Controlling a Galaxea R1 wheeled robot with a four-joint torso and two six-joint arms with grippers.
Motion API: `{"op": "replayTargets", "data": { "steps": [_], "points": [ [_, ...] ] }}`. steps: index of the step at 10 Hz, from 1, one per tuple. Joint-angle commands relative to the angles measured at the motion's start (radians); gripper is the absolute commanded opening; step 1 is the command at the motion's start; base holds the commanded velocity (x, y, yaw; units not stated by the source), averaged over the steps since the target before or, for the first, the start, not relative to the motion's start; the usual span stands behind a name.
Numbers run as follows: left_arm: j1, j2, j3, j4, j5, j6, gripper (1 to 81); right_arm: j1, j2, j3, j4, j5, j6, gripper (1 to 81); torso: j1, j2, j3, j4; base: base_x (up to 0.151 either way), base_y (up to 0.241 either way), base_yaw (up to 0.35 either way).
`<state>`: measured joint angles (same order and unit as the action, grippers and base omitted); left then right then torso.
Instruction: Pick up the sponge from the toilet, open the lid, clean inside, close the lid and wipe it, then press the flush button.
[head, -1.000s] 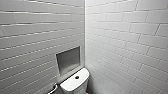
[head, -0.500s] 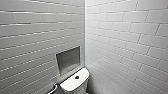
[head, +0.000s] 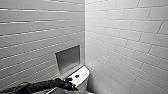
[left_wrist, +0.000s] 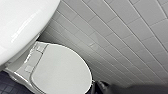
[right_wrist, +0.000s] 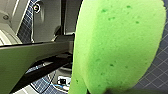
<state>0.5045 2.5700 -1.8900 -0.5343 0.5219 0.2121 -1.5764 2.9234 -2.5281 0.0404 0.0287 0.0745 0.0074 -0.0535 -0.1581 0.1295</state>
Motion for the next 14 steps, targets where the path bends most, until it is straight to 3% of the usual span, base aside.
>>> {"op": "replayTargets", "data": {
  "steps": [1,2,4,6,8,9,13,14],
  "points": [
    [-0.247,0.024,-0.037,-0.118,0.067,0.003,1.0,0.014,-0.001,0.008,-0.007,-0.064,-0.002,1.0,0.000,0.000,-0.041,0.000,0.000,0.000,0.000],
    [-0.264,0.050,-0.092,-0.130,0.067,0.000,1.0,-0.011,0.007,0.006,0.004,-0.062,0.001,1.0,0.000,0.000,-0.018,0.000,0.000,0.000,0.000],
    [-0.312,0.107,-0.212,-0.138,0.069,-0.016,1.0,-0.098,0.025,0.008,-0.002,-0.059,0.001,1.0,0.001,0.001,-0.032,0.000,0.000,0.000,0.000],
    [-0.344,0.148,-0.305,-0.136,0.076,-0.034,1.0,-0.189,0.073,0.003,-0.010,0.002,-0.001,1.0,0.001,0.001,-0.032,0.000,0.000,0.000,0.000],
    [-0.361,0.205,-0.412,-0.131,0.076,-0.043,1.0,-0.248,0.154,-0.019,-0.028,0.017,-0.015,1.0,0.001,0.001,-0.032,0.000,0.000,0.000,0.000],
    [-0.375,0.242,-0.468,-0.124,0.078,-0.043,1.0,-0.268,0.183,-0.043,-0.043,0.017,-0.025,1.0,0.001,0.001,-0.074,0.000,0.000,0.000,0.000],
    [-0.448,0.342,-0.642,-0.118,0.079,-0.043,1.0,-0.285,0.210,-0.075,-0.074,0.017,-0.033,1.0,0.000,0.001,-0.173,0.000,0.000,0.000,0.000],
    [-0.467,0.351,-0.661,-0.115,0.079,-0.043,1.0,-0.282,0.210,-0.075,-0.076,0.017,-0.033,1.0,0.001,0.001,-0.132,0.000,0.000,0.000,0.000]
  ]
}}
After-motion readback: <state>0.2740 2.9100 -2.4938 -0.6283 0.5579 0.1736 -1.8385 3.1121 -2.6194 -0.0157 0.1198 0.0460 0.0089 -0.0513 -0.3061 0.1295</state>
